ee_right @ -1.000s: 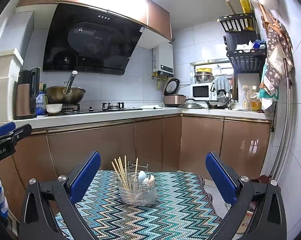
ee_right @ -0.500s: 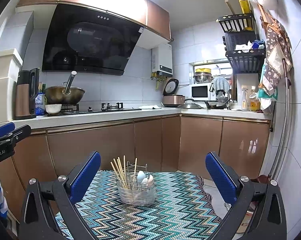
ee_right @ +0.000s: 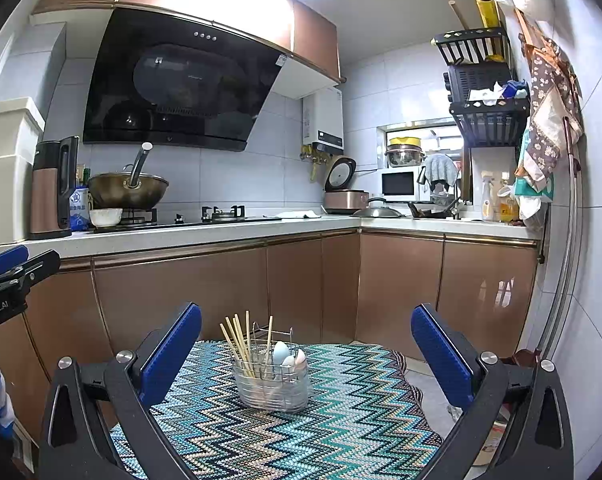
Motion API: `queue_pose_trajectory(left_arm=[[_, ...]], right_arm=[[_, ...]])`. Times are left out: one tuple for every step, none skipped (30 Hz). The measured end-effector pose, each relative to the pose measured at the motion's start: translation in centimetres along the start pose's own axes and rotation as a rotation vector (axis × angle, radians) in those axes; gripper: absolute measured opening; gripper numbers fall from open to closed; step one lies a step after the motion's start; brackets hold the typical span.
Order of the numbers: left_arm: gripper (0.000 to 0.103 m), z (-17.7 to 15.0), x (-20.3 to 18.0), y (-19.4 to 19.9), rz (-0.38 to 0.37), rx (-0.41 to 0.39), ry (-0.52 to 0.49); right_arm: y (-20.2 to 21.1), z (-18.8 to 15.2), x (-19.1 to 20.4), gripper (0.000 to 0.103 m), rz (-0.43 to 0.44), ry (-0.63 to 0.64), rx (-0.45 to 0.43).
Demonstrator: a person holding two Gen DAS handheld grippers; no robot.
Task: Organize utensils
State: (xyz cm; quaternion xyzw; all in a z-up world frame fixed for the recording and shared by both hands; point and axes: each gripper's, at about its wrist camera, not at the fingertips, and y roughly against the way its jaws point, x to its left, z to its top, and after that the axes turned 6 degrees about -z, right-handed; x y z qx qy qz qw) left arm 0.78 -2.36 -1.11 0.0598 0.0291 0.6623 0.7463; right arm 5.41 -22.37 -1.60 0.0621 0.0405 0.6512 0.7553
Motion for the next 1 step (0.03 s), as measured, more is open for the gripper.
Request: queue_pose_trajectory(left_arm=[[0.075, -0.01, 0.01, 0.01, 0.000, 0.000, 0.002]], right_arm=[[0.00, 0.00, 0.00, 0.103, 0.000, 0.000, 0.000]])
